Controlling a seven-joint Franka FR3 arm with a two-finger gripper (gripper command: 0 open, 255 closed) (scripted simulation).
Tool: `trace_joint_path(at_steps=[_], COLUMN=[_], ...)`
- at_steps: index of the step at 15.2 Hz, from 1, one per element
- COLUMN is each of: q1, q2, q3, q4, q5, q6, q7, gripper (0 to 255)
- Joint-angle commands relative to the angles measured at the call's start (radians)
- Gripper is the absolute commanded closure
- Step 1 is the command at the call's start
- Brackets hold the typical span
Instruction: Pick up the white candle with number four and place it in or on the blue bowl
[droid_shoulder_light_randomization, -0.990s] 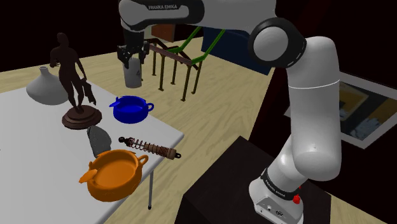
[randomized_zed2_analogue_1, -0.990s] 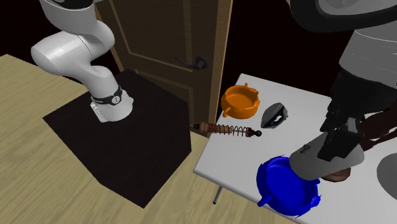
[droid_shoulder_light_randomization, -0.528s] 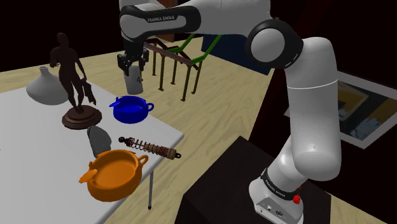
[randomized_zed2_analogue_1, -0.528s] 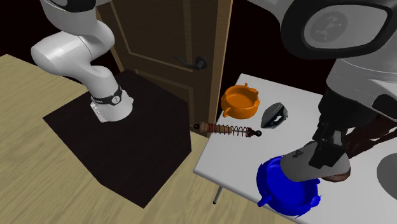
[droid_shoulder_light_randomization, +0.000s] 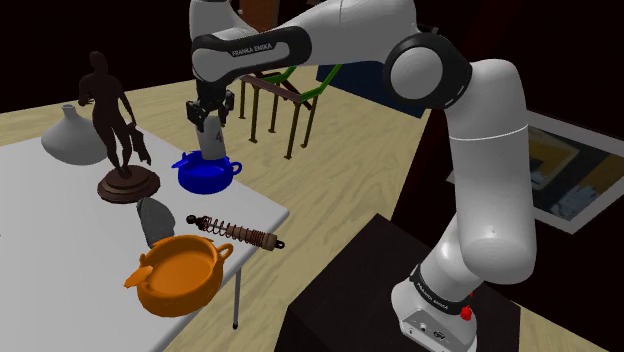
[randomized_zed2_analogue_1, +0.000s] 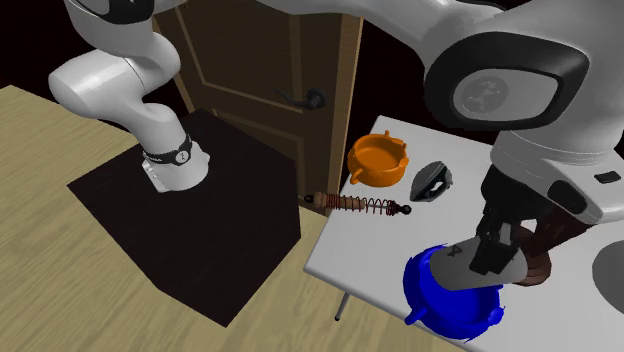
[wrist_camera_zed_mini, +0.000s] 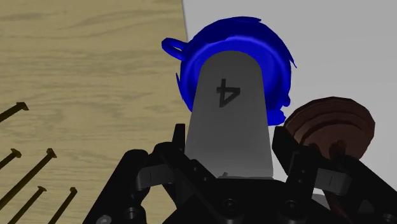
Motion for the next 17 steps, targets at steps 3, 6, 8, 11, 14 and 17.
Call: trace_joint_path(at_steps=[3,6,8,11,14,17], q1=[0.001,0.001,0.001,0.001,0.001,0.001], q2=[0.018,0.018,0.018,0.018,0.018,0.018], q3=[-0.003,-0.003,-0.003,-0.003,-0.003,-0.003], q4=[-0.027,-0.027,-0.027,-0.027,-0.027,-0.027], q5=[-0.006,-0.006,-0.006,-0.006,-0.006,-0.006], q6=[0.045,0.046,0.046,0.046,0.045,0.046], q7=[0.009,0.009,0.009,0.009,0.009,0.009], gripper=[255,255,255,255,0,0])
